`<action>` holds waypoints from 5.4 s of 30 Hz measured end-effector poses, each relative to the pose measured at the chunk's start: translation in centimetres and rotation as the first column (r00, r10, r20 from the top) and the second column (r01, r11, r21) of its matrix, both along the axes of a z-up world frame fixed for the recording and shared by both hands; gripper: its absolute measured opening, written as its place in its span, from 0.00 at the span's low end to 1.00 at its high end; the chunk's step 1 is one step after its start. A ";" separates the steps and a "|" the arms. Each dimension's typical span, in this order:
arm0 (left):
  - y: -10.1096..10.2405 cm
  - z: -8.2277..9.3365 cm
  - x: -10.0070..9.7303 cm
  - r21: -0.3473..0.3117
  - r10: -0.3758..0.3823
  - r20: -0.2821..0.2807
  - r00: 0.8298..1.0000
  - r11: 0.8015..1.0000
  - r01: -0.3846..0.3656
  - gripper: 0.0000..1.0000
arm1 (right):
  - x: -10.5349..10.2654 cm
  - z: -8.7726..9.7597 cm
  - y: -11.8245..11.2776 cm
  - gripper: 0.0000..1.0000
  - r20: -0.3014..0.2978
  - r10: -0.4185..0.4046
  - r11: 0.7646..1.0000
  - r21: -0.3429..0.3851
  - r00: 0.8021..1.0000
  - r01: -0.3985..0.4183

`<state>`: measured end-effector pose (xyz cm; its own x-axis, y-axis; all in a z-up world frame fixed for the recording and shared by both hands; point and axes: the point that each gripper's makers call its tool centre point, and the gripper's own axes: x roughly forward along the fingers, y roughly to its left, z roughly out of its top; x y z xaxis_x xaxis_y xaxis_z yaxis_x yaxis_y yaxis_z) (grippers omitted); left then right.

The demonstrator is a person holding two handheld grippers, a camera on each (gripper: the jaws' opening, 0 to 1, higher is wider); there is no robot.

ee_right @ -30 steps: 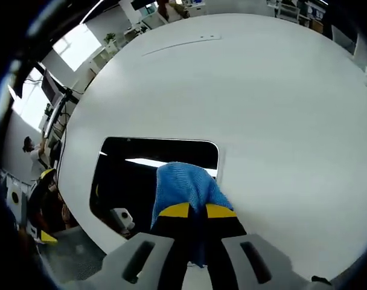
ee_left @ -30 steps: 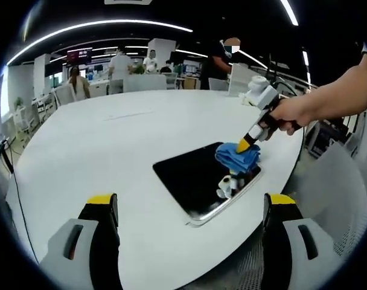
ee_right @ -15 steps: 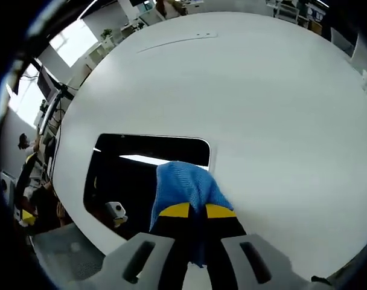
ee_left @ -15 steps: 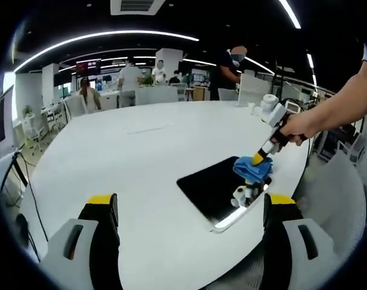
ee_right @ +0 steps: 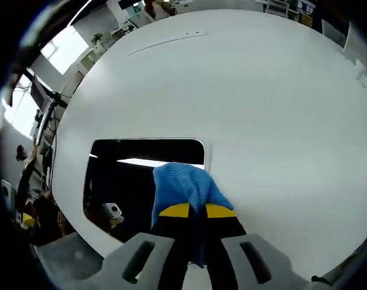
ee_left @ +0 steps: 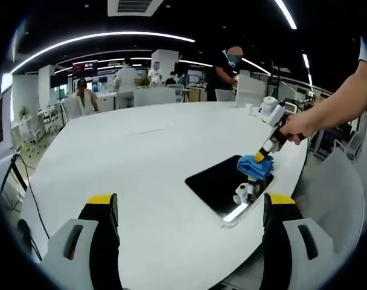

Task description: Wipe the mirror surface with the cleaning cloth until all visible marks leave the cleaned area.

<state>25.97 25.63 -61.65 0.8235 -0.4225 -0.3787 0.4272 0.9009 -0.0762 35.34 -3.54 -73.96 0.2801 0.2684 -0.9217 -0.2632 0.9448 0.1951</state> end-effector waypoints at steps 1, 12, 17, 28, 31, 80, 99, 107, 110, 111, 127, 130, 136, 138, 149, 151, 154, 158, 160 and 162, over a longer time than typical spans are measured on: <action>0.1 0.1 0.2 -0.004 -0.001 0.009 1.000 1.000 0.001 0.99 | -0.1 0.1 0.1 0.01 0.006 0.002 1.000 -0.005 1.000 -0.002; 0.2 -0.4 0.4 -0.010 -0.039 0.009 0.999 0.999 0.039 0.99 | -2.0 -0.3 -0.6 0.01 -0.008 -0.057 0.998 -0.001 0.998 0.057; 0.3 -0.4 0.4 -0.005 -0.041 0.010 0.999 0.999 0.041 0.99 | -3.1 -0.4 -0.8 0.01 -0.016 -0.070 0.997 0.007 0.997 0.070; 0.4 -0.9 -0.8 -0.007 -0.051 -0.007 0.999 0.999 0.051 0.99 | -4.9 -0.3 -0.7 0.01 -0.016 -0.051 0.998 -0.041 0.999 0.051; 0.4 -0.7 -1.2 -0.014 -0.042 0.000 0.999 0.999 0.042 0.99 | -5.4 -0.2 -0.7 0.01 -0.023 -0.054 0.998 -0.036 0.998 0.053; 0.3 -0.6 -1.5 -0.013 -0.033 0.009 0.999 0.999 0.033 0.99 | -6.7 0.1 9.4 0.01 -0.055 0.012 0.999 0.035 0.998 -0.010; -0.1 -1.5 -1.8 -0.038 -0.032 -0.039 0.999 0.999 0.030 0.99 | -7.2 -0.1 14.4 0.01 -0.055 0.087 0.996 0.024 0.995 -0.085; 0.0 -0.9 -2.0 -0.025 -0.039 -0.015 0.999 0.999 0.038 0.99 | -7.5 -0.2 16.3 0.01 -0.058 0.135 0.991 0.029 0.989 -0.133; 0.1 -0.9 -1.9 -0.024 -0.032 -0.015 0.999 0.999 0.032 0.99 | -7.4 -0.3 16.7 0.01 -0.064 0.145 0.989 0.032 0.987 -0.143; 0.1 -0.9 -1.8 -0.023 -0.031 -0.014 0.999 0.999 0.031 0.99 | -7.5 -0.2 16.8 0.01 -0.065 0.146 0.989 0.032 0.987 -0.144; 0.3 -0.6 -1.8 -0.017 -0.020 -0.009 1.000 1.000 0.020 0.99 | -8.5 0.4 18.8 0.01 -0.056 0.200 0.979 0.060 0.978 -0.197; 0.5 -0.6 -1.8 -0.011 -0.022 -0.007 1.000 1.000 0.022 0.99 | -8.5 0.5 18.7 0.01 -0.056 0.201 0.978 0.062 0.978 -0.198; 0.6 -0.5 -1.6 -0.018 -0.015 -0.005 1.000 1.000 0.015 0.99 | -8.2 0.3 18.8 0.01 -0.056 0.207 0.977 0.055 0.977 -0.204; 0.6 -0.5 -1.6 -0.023 -0.013 -0.005 1.000 1.000 0.012 0.99 | -8.2 0.2 18.8 0.01 -0.055 0.222 0.974 0.053 0.974 -0.219; 0.3 -0.6 -1.6 -0.021 -0.014 -0.002 1.000 1.000 0.014 0.99 | -6.9 0.3 18.5 0.01 -0.043 0.291 0.957 0.008 0.956 -0.291; 0.2 -0.8 -1.6 -0.018 -0.016 -0.008 1.000 1.000 0.015 0.99 | -6.6 0.2 18.6 0.01 -0.048 0.289 0.957 0.010 0.956 -0.289; 0.0 -0.9 -1.6 -0.029 -0.016 -0.015 1.000 0.999 0.016 0.99 | -5.7 0.2 18.7 0.01 -0.046 0.281 0.960 0.013 0.959 -0.281; -0.2 -1.1 -1.6 -0.027 -0.026 -0.017 1.000 0.999 0.025 0.99 | -4.6 0.3 18.9 0.01 -0.050 0.260 0.965 0.029 0.964 -0.259; -0.2 -1.2 -1.6 -0.028 -0.027 -0.020 0.999 0.999 0.026 0.99 | -4.1 0.4 19.0 0.01 -0.048 0.256 0.967 0.027 0.966 -0.255; -0.3 -1.2 -1.6 -0.027 -0.028 -0.021 0.999 0.999 0.027 0.99 | -3.7 0.4 19.1 0.01 -0.050 0.261 0.965 0.028 0.964 -0.260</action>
